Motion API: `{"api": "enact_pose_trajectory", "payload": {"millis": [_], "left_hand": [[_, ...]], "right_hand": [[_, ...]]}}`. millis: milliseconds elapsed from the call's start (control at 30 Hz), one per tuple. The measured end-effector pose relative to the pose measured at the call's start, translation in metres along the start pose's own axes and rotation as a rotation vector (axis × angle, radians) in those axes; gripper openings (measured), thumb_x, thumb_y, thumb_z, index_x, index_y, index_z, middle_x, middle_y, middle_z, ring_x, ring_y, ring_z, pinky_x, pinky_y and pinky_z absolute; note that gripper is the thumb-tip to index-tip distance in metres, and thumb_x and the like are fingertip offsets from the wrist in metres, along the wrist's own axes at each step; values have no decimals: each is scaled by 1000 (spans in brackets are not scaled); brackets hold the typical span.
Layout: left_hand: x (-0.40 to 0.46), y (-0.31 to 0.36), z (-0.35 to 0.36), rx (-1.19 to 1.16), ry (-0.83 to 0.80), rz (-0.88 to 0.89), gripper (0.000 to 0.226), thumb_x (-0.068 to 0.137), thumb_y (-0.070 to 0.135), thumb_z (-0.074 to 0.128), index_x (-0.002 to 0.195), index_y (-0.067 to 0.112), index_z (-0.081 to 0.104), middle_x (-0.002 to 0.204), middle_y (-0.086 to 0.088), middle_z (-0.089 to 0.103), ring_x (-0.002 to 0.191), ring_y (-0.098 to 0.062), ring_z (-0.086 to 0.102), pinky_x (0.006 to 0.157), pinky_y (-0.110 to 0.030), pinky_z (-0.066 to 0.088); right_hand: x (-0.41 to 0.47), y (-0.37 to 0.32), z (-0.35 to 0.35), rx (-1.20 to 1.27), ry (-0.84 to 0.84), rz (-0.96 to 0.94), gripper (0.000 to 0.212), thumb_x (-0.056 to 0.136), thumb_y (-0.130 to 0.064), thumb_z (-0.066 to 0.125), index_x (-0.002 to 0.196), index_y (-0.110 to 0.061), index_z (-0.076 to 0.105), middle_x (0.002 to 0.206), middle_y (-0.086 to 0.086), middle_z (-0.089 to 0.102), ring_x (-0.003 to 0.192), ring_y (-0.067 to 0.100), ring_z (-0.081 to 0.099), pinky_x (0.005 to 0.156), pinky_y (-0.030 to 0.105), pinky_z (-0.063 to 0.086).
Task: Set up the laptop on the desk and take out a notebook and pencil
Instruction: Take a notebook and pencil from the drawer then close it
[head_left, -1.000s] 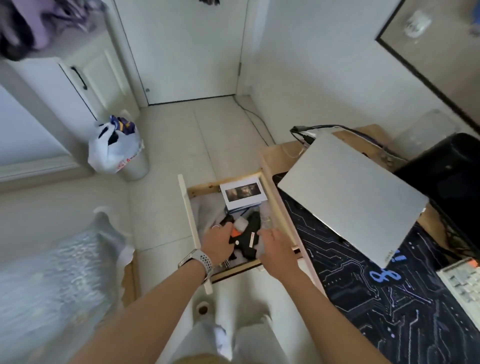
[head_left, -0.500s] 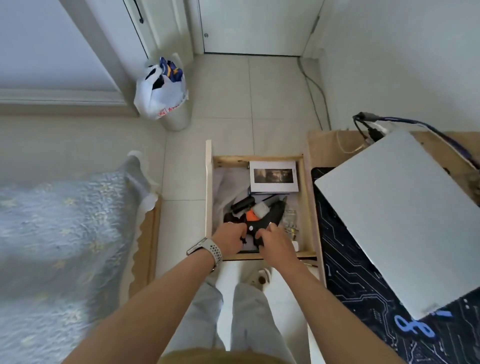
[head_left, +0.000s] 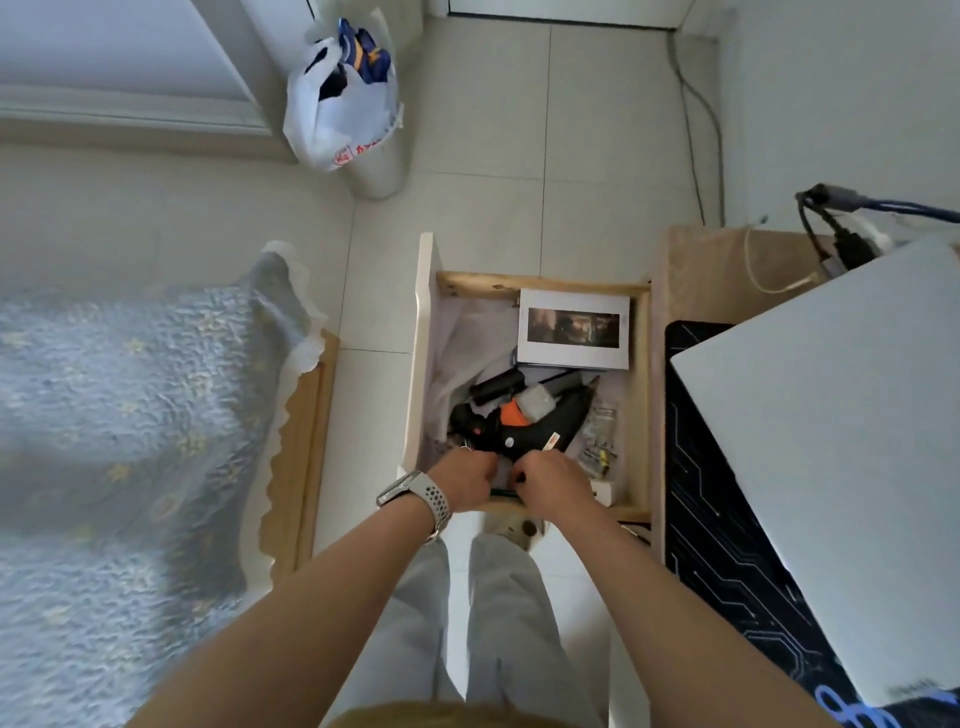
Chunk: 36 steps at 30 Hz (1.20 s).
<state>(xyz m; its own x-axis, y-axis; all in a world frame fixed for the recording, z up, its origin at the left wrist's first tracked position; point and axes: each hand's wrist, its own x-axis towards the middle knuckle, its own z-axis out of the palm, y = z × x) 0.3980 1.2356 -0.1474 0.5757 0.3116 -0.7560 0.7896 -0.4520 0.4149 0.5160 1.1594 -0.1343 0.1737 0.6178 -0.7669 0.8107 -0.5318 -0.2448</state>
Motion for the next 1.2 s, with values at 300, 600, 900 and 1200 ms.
{"api": "enact_pose_trajectory", "payload": {"millis": [300,600,900,1200], "left_hand": [[6,-2,14,80,-45,-20,27,90,13,44,110,5,61,111,-18,65,103,-34,60,86,-34,44],[-5,1,9,146,17,38,27,91,20,44,105,9,64,104,-16,66,98,-33,60,83,-34,44],[-23,22,-35,114,148,120,18,87,11,42,78,13,56,90,-12,67,89,-31,62,80,-37,50],[-58,49,-82,-586,385,135,14,89,0,52,90,12,60,83,-2,63,80,-13,57,76,-26,47]], "right_hand": [[11,-12,2,-158,-71,18,30,87,-6,49,113,-12,63,117,15,62,108,34,61,78,37,48],[3,-18,-13,-190,-35,-21,25,86,-5,52,107,-10,65,110,15,63,102,35,61,71,36,44],[-29,-26,-62,-292,221,-119,16,88,-5,49,93,-15,59,95,14,66,87,35,64,63,36,45],[-68,-29,-115,63,777,-194,33,88,-22,56,117,-25,39,71,-3,58,63,21,59,56,36,50]]}}
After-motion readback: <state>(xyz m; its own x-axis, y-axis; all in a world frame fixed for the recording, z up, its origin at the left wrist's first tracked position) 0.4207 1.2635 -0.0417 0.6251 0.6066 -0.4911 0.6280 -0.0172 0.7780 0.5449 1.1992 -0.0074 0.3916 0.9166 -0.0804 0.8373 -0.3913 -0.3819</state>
